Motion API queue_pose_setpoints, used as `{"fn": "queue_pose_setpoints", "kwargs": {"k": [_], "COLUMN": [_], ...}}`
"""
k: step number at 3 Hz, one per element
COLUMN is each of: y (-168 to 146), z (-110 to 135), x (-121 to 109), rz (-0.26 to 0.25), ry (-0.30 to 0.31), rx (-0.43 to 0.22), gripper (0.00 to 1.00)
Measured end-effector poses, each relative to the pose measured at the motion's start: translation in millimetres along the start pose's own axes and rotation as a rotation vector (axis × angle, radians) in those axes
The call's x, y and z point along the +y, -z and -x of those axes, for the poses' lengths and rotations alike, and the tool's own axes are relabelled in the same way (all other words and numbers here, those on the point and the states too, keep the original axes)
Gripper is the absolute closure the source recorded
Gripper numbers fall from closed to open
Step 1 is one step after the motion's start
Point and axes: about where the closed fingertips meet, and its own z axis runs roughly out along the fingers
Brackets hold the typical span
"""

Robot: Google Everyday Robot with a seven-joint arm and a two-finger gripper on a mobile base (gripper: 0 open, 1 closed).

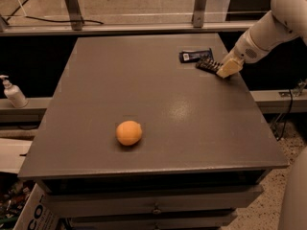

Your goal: Move rxbar chocolate near rxbar blueberry

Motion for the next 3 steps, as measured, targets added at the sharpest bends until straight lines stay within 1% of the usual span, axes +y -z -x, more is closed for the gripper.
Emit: {"fn": "queue_pose_setpoints", "kwargs": {"k": [1,2,3], "y": [0.8,1.3,0.4], "z": [0.5,0.9,6.8], "x": [-0.2,-0.3,-0.1], "rz": [0.0,0.0,0.007], "ry": [0.0,0.0,-0.002], "rx": [0.0,0.0,-0.022], "gripper": [0.12,0.0,0.0]}}
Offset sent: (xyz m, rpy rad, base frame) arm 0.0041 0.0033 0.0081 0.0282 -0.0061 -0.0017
